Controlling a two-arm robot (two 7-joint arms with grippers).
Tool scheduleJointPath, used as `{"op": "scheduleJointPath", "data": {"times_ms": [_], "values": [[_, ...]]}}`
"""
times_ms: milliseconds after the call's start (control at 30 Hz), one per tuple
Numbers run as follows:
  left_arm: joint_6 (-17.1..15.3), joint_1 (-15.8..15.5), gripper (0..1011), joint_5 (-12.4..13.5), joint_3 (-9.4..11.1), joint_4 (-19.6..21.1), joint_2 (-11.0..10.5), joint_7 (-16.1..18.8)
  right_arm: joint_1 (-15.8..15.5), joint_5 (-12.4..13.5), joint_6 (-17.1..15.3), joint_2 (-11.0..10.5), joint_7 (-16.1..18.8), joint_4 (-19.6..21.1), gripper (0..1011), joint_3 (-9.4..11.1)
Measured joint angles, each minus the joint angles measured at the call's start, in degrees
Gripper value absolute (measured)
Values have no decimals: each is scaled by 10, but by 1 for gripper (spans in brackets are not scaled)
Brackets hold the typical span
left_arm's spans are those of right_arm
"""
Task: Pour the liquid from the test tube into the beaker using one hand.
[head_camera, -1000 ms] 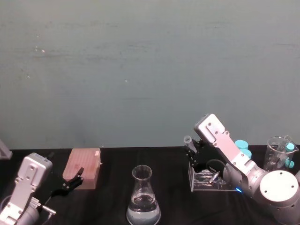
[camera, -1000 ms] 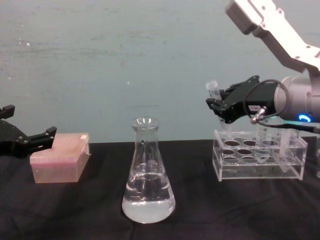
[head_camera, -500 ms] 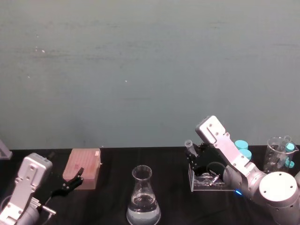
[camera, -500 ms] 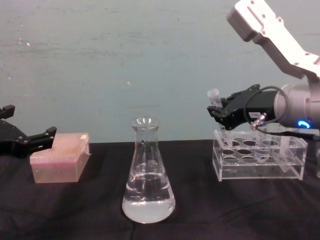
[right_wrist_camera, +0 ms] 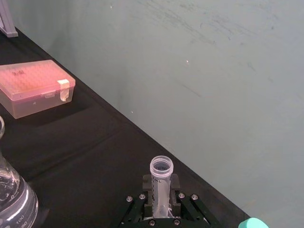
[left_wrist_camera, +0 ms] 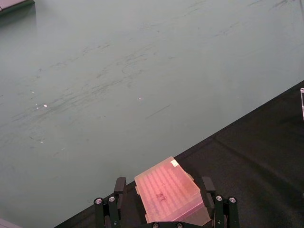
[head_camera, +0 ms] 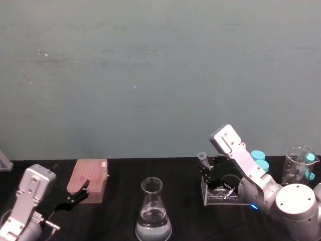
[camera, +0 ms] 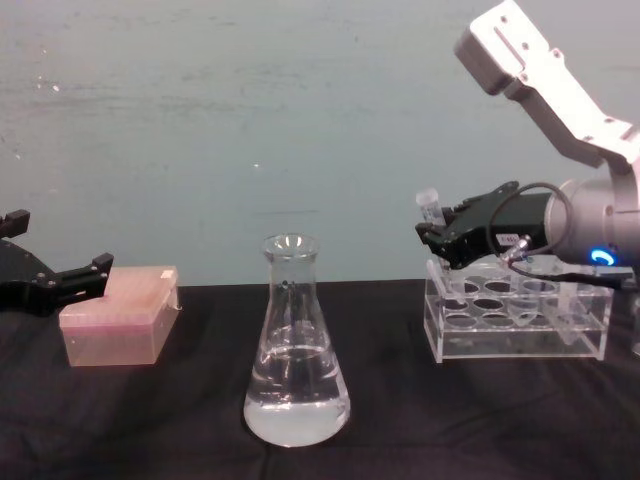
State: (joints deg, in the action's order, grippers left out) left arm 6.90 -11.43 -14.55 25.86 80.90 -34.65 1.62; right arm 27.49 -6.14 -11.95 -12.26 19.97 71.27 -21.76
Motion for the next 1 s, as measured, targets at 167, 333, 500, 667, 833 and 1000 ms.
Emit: {"op": "scheduleJointPath", "data": {"times_ms": [167, 333, 500, 667, 833, 1000], "values": [[0, 0, 1000, 0, 0, 0, 0, 0, 4, 2, 2, 2, -1, -12, 209, -1], [0, 0, 1000, 0, 0, 0, 0, 0, 10, 3, 5, 4, -4, -25, 209, -1], [0, 0, 1000, 0, 0, 0, 0, 0, 13, 0, 14, 4, -11, -33, 209, -2], [0, 0, 1000, 0, 0, 0, 0, 0, 13, -1, 16, 4, -12, -34, 209, -2], [0, 0, 1000, 0, 0, 0, 0, 0, 13, -1, 15, 4, -12, -33, 209, -2], [0, 0, 1000, 0, 0, 0, 0, 0, 12, -1, 14, 4, -11, -32, 209, -2]]}}
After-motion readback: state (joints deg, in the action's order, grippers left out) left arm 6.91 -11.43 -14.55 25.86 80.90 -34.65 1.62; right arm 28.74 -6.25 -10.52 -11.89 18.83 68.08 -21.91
